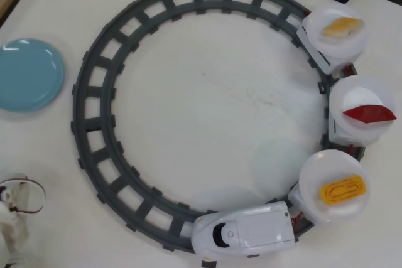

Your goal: Pick up the sushi from the Shinkansen and put it on the blue dish

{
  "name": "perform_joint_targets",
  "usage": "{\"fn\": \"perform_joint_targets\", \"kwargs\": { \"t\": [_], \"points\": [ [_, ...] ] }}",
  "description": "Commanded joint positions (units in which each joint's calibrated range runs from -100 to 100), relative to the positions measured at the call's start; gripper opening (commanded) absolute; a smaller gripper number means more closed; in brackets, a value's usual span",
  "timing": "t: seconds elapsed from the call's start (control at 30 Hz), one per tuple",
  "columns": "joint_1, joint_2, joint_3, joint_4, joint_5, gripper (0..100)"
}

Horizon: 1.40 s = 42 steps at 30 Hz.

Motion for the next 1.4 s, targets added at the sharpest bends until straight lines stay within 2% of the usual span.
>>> {"fn": "perform_joint_targets", "kwargs": {
  "t": [0.0, 1.37],
  "points": [
    [-0.13, -0.12, 1.56, 0.38, -0.37, 3],
    [0.84, -0.12, 0.57, 1.14, 0.1, 3]
  ]
}}
